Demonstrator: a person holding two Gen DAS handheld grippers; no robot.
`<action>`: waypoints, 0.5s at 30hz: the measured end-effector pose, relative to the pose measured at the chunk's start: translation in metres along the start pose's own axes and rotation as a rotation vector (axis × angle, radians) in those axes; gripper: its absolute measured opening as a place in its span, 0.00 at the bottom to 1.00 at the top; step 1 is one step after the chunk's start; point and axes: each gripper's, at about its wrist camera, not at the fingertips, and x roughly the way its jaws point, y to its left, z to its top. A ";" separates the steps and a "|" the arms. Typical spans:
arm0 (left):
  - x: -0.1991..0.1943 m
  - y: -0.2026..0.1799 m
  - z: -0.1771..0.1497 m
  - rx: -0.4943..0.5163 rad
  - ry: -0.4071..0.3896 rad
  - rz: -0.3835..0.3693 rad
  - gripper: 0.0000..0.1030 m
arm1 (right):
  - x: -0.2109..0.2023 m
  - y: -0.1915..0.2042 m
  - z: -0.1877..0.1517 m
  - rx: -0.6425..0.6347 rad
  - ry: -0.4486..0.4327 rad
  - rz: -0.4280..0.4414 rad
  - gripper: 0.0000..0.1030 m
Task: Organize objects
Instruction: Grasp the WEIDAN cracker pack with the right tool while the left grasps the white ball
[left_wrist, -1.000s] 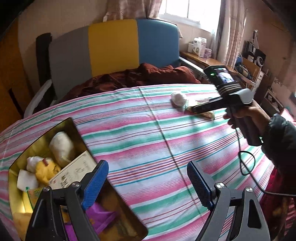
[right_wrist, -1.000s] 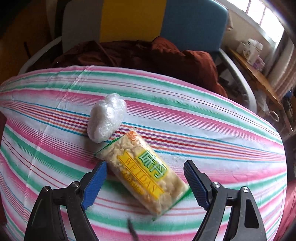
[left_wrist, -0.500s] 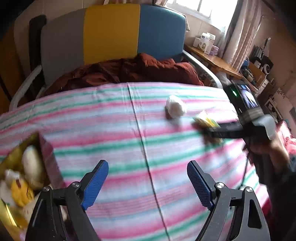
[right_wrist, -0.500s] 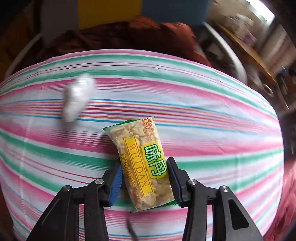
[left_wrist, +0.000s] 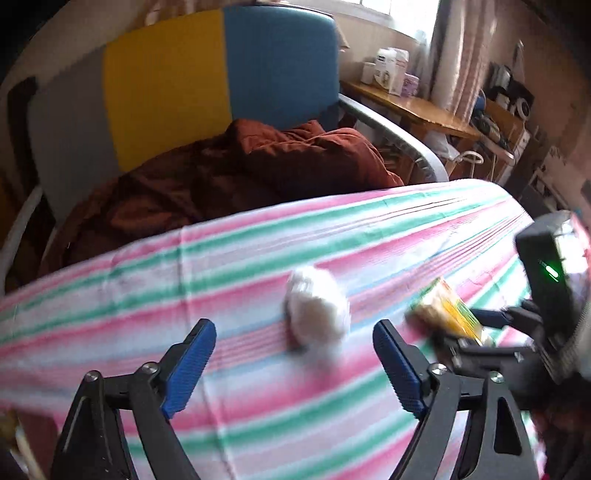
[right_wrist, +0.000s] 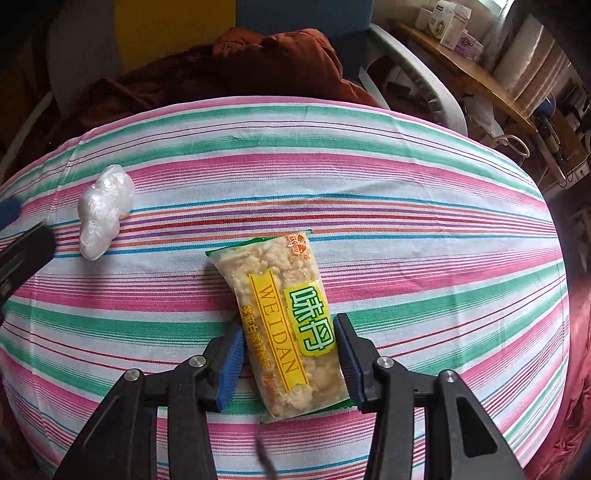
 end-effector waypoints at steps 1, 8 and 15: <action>0.009 -0.002 0.005 0.010 0.009 0.002 0.79 | 0.001 -0.001 0.001 0.000 0.000 0.001 0.46; 0.073 -0.004 0.021 0.004 0.128 0.016 0.39 | 0.001 -0.004 0.000 0.001 0.002 0.016 0.47; 0.064 -0.004 0.007 0.054 0.067 0.035 0.34 | 0.008 -0.013 0.006 0.044 -0.008 0.039 0.44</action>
